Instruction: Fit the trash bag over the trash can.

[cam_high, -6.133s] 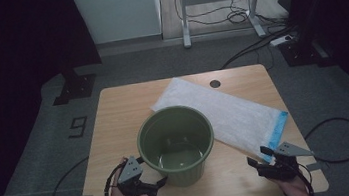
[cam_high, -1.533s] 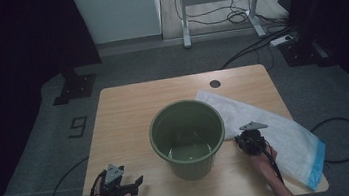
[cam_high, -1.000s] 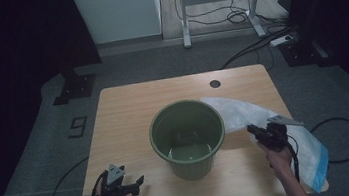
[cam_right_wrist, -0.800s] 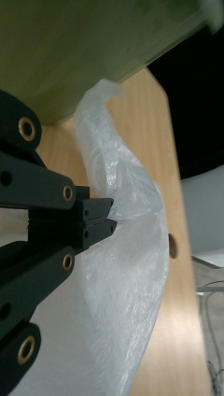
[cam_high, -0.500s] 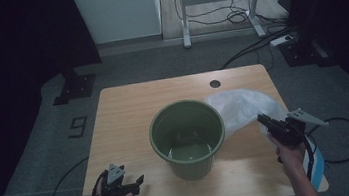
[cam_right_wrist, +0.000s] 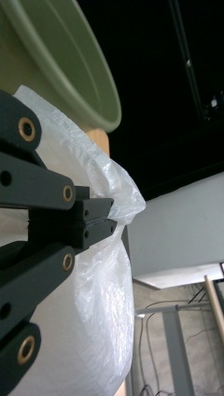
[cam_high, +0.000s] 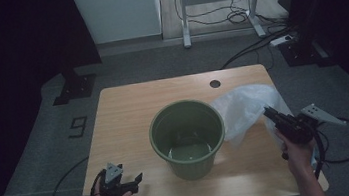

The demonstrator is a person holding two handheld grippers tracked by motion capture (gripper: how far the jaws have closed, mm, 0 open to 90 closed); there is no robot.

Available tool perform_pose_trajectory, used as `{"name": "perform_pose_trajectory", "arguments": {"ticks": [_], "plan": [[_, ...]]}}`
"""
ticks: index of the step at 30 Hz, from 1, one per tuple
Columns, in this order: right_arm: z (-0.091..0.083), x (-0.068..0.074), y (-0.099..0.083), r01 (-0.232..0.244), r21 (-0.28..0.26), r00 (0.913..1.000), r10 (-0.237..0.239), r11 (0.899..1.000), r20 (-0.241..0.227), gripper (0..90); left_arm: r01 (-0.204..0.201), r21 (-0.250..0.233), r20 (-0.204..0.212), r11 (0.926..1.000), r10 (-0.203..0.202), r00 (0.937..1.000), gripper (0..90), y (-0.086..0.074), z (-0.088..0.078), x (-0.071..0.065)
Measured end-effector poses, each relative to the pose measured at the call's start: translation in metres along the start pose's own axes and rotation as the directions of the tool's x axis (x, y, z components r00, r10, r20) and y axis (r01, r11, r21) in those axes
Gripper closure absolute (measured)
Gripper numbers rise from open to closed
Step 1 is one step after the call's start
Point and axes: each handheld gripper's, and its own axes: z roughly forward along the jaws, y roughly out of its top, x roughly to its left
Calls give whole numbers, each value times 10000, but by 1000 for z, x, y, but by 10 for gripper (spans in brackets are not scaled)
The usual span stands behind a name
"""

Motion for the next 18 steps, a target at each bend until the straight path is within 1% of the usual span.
{"name": "perform_pose_trajectory", "arguments": {"ticks": [6, 9, 10, 11, 14, 15, 18], "plan": [[-1, 18, 14, 364, -319, 9991, -370, 9988, -191, 890, 64, -42, 43, 10000, -63, 10000, 138, 1, -1, 1], [-3, 27, 26, 692, -473, 9975, -696, 9965, -76, 890, 216, -189, 94, 9996, -214, 9997, 139, 1, -4, 1], [-3, 27, 26, 692, -473, 9975, -696, 9965, -76, 890, 216, -189, 94, 9996, -214, 9997, 139, 1, -4, 1], [-6, 34, 39, 799, -649, 9967, -807, 9947, -107, 891, 240, -261, 125, 9994, -237, 9996, 139, 2, -5, 2], [-11, 45, 58, 1004, -922, 9946, -1024, 9907, -174, 891, 217, -297, 146, 9993, -213, 9997, 140, 2, -6, 2], [-12, 49, 65, 1041, -1006, 9939, -1072, 9895, -253, 891, 231, -303, 211, 9993, -224, 9995, 140, 3, -6, 2], [-14, 63, 81, 1298, -1186, 9902, -1349, 9844, -362, 891, 144, -297, 203, 9995, -138, 9997, 141, 4, -8, 0]]}}
